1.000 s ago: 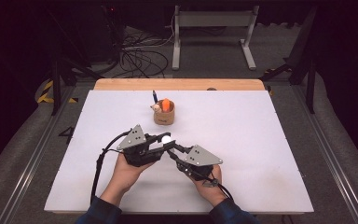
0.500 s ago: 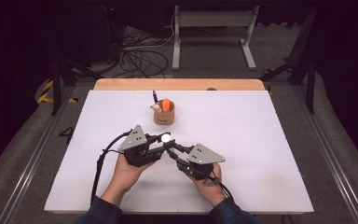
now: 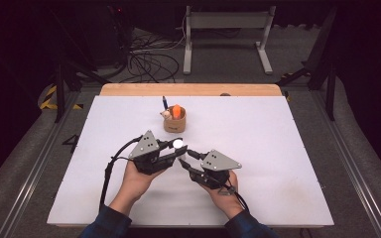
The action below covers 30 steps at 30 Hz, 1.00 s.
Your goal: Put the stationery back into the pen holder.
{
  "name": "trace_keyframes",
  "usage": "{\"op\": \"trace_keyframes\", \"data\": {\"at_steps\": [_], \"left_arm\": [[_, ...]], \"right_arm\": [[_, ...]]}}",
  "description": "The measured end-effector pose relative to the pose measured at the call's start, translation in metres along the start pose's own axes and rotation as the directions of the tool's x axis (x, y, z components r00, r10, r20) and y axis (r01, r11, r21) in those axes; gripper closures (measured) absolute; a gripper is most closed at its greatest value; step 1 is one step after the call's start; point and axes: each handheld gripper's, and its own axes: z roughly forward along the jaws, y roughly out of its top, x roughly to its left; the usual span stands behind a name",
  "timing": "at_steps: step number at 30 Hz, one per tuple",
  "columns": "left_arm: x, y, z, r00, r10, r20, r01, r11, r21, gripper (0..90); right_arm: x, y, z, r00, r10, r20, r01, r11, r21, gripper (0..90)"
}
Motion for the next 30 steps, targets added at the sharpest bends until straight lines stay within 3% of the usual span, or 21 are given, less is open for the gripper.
{"op": "trace_keyframes", "data": {"at_steps": [7, 14, 21, 23, 30], "left_arm": [[0.004, 0.001, 0.002, 0.9998, -0.014, -0.013, 0.014, 0.9999, 0.006, 66.7], [0.010, 0.005, 0.005, 0.9995, -0.007, -0.030, 0.007, 0.9999, 0.012, 66.7], [0.017, 0.011, 0.009, 0.9986, -0.005, -0.052, 0.006, 1.0000, 0.008, 66.7], [0.020, 0.013, 0.010, 0.9978, 0.015, -0.064, -0.015, 0.9998, 0.010, 66.7], [0.026, 0.018, 0.013, 0.9963, 0.009, -0.086, -0.009, 1.0000, 0.003, 66.7]], "right_arm": [[-0.005, 0.001, -0.005, 0.9997, 0.017, 0.016, -0.017, 0.999, 0.033, 47.9], [-0.011, 0.001, -0.010, 0.9992, 0.034, 0.023, -0.034, 0.999, 0.025, 37.5], [-0.017, -0.001, -0.017, 0.9986, 0.045, 0.028, -0.046, 0.998, 0.032, 31.6], [-0.019, -0.003, -0.020, 0.9981, 0.051, 0.035, -0.052, 0.998, 0.036, 29.9], [-0.028, -0.008, -0.029, 0.9956, 0.083, 0.043, -0.085, 0.996, 0.042, 25.7]]}}
